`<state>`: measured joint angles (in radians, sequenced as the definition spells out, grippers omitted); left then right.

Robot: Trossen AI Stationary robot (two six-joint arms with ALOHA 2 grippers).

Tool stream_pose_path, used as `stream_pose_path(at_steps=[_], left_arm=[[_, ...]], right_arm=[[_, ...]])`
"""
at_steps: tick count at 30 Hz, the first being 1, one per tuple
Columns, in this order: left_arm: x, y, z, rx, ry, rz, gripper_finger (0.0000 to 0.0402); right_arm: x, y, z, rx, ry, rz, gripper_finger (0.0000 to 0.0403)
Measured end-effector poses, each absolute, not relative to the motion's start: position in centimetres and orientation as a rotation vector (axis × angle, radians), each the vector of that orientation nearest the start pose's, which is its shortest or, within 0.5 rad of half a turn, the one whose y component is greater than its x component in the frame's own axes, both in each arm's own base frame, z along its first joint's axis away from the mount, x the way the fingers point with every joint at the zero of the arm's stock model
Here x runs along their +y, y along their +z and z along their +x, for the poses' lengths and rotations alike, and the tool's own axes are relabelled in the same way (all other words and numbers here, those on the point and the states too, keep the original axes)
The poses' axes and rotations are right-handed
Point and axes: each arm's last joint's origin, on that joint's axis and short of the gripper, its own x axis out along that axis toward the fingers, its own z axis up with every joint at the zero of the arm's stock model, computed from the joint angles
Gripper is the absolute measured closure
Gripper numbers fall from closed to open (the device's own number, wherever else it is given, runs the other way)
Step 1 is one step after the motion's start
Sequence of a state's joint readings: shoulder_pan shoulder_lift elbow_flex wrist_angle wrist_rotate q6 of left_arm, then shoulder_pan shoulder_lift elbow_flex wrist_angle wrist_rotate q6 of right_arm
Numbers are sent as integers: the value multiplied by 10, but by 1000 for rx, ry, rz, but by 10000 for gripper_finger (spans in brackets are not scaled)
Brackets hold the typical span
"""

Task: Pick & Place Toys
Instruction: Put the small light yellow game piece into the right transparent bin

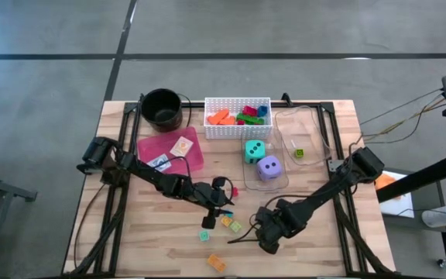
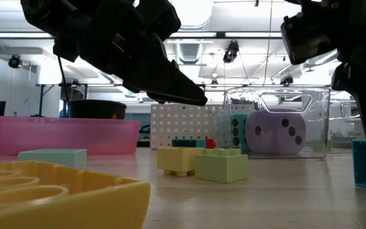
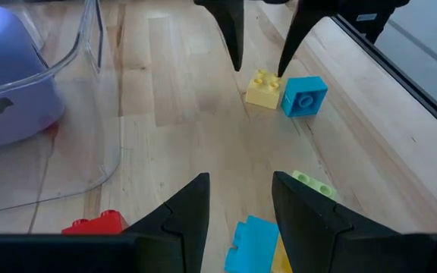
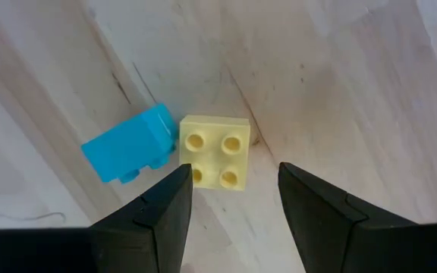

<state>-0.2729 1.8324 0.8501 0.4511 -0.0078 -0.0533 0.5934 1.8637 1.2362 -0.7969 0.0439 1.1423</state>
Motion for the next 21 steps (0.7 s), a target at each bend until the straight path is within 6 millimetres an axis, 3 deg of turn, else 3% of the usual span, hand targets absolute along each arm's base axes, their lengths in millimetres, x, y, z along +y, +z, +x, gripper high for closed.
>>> stream_pose_path(at_steps=[8,21], left_arm=[[-96,139,344,534,-245,22,252],[-96,139,344,534,-244,22,252]], right_arm=[[196,172,289,1373,-329,506,205],[196,165,285,1381,-342,504,205]])
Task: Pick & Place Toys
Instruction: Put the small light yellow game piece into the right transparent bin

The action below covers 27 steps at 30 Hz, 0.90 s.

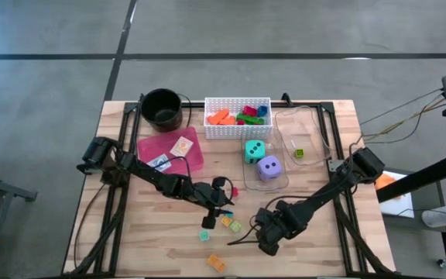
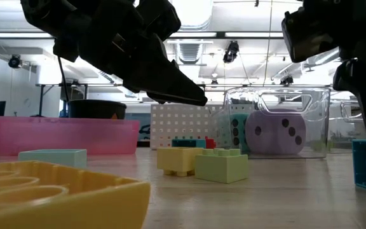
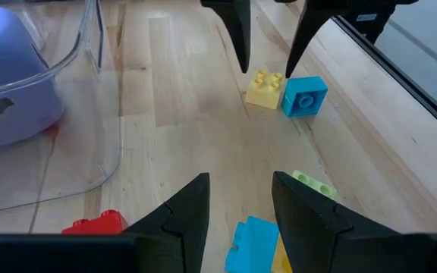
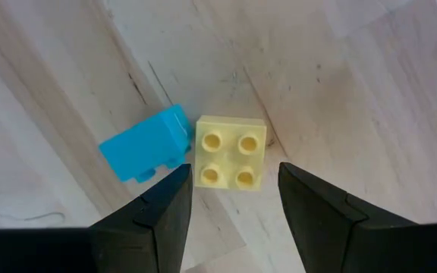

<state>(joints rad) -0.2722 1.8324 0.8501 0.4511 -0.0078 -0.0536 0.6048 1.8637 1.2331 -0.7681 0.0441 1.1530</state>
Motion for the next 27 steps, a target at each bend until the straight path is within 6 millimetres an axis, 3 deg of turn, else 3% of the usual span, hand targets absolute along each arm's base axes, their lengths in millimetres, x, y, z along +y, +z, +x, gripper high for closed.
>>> stream_pose_path(at_steps=[13,27], left_arm=[[-96,139,344,534,-244,22,252],[-96,139,345,534,-244,22,252]], right_arm=[[198,160,282,1371,-323,491,205],[192,137,273,1359,-283,467,205]])
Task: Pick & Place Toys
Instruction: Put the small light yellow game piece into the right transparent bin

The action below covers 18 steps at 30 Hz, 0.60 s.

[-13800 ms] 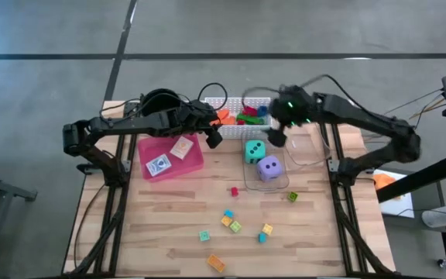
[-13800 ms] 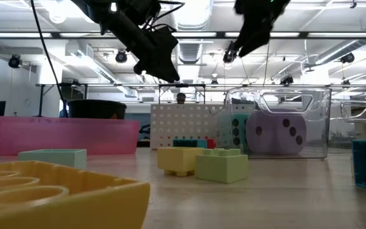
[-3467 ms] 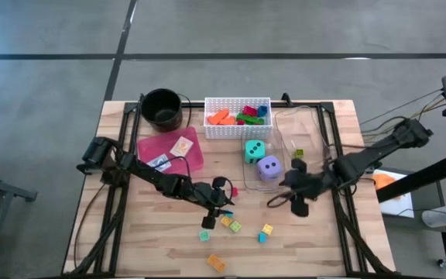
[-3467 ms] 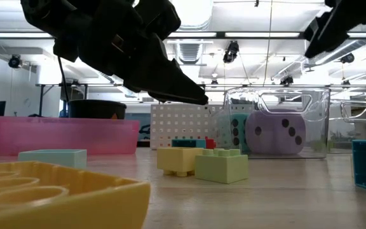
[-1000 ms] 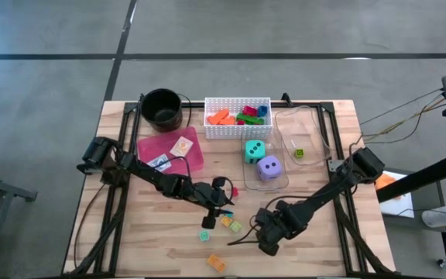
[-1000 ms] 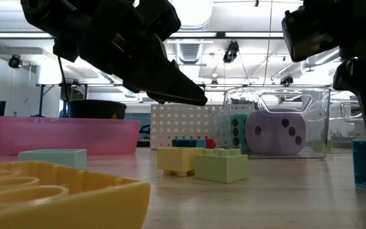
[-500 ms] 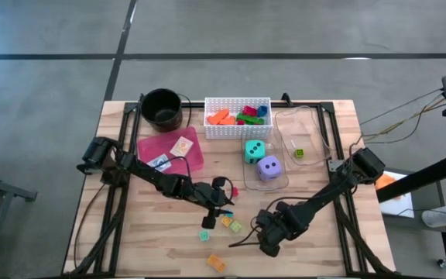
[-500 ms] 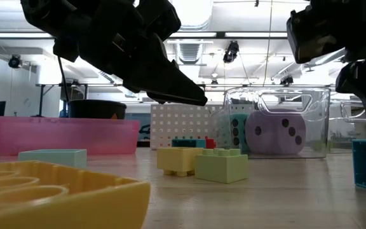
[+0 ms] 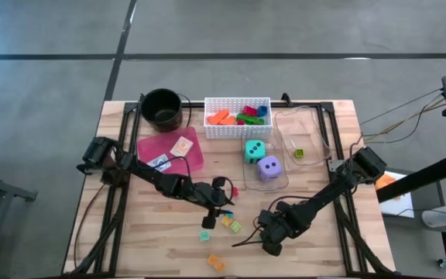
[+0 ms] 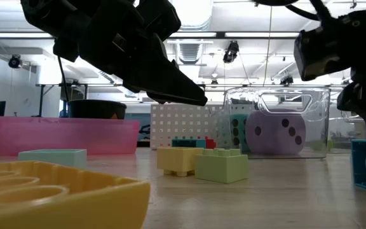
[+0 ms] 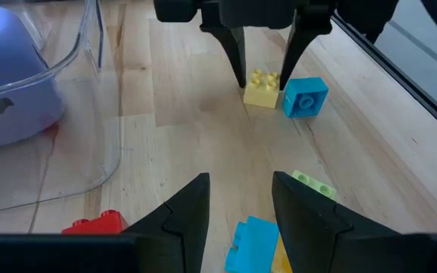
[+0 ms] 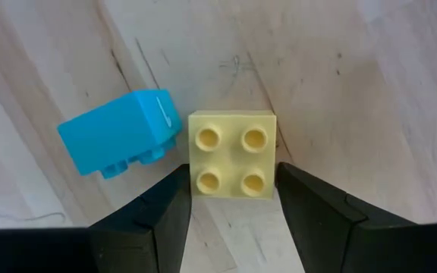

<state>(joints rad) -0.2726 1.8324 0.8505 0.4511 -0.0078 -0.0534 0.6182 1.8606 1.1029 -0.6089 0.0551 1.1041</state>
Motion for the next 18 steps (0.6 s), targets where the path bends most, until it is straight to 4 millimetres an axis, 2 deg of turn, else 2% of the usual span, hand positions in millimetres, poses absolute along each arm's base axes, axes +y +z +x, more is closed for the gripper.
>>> stream_pose_path(at_steps=[7,18], left_arm=[[-96,139,344,534,-245,23,252],[-96,139,344,534,-245,23,252]], right_arm=[[193,137,274,1347,-212,406,205],[192,135,275,1301,-249,415,205]])
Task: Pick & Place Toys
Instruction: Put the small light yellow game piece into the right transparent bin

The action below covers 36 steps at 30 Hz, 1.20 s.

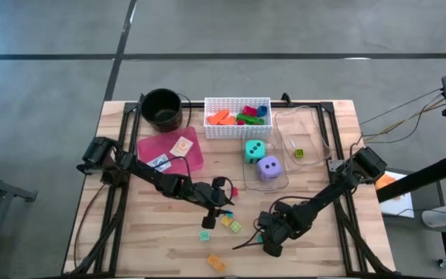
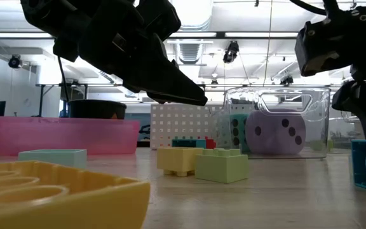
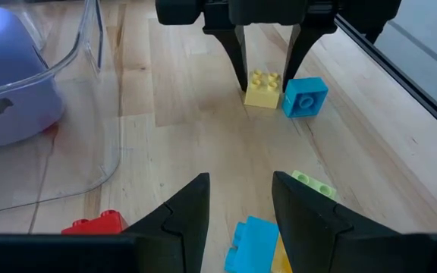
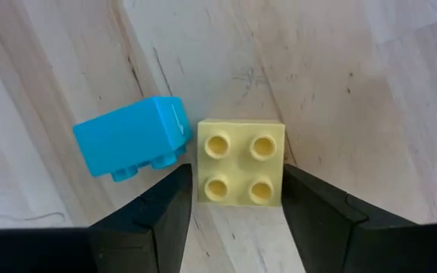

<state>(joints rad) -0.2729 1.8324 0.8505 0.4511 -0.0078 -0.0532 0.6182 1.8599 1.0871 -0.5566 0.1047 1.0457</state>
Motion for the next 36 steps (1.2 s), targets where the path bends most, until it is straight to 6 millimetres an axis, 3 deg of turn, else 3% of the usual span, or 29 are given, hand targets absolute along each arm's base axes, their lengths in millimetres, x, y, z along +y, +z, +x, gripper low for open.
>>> stream_pose_path(at_steps=[36], left_arm=[[-96,139,344,534,-245,23,252]], right_arm=[[191,134,275,1318,-234,386,205]])
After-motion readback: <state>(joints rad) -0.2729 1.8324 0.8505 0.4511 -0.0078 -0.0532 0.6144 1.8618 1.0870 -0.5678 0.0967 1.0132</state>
